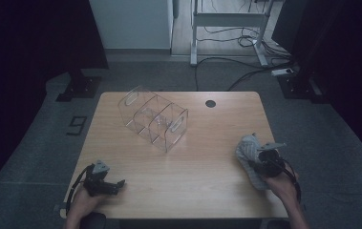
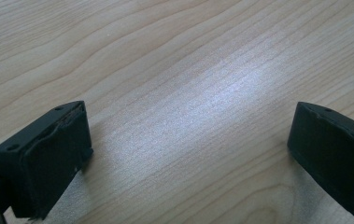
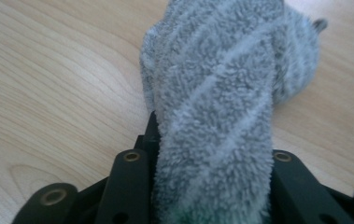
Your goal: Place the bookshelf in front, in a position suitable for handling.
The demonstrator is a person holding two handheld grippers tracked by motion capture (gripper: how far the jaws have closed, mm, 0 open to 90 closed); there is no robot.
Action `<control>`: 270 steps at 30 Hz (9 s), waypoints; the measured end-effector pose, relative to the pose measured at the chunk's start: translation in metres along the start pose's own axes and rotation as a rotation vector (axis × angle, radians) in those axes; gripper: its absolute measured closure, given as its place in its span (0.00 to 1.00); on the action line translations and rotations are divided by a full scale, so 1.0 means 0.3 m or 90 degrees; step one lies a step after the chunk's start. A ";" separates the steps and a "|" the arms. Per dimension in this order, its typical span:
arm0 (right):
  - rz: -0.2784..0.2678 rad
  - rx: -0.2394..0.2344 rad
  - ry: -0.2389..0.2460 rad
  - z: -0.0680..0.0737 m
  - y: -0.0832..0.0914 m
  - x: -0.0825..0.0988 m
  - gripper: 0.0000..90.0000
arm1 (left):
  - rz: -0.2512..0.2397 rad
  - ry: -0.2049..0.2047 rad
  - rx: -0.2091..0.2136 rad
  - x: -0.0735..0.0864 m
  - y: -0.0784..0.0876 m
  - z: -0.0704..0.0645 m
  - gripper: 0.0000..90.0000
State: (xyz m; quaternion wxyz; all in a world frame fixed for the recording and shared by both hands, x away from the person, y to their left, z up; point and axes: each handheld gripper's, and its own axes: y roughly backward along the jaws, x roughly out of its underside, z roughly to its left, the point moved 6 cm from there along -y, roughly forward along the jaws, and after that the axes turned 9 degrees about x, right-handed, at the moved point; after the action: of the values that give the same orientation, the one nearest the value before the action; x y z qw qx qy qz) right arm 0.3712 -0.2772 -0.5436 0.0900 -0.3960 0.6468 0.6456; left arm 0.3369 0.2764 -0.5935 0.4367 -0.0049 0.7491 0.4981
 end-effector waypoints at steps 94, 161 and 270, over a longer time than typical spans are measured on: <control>-0.081 -0.204 0.064 0.505 -0.043 -0.526 0.01 | 0.000 0.001 -0.002 -0.003 -0.003 0.000 0.00; -0.094 -0.080 0.028 0.547 -0.224 -0.738 0.41 | -0.001 0.000 -0.001 -0.005 -0.006 -0.001 0.00; -0.079 -0.165 0.127 0.421 -0.074 -0.531 0.96 | -0.167 -0.089 0.074 -0.285 0.107 -0.140 0.24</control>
State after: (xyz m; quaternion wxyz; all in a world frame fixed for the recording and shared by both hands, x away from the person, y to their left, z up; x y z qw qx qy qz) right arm 0.4420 -0.0964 -0.4797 0.0132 -0.5052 0.5383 0.6744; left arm 0.3485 0.2244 -0.5082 0.5490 -0.0430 0.7370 0.3918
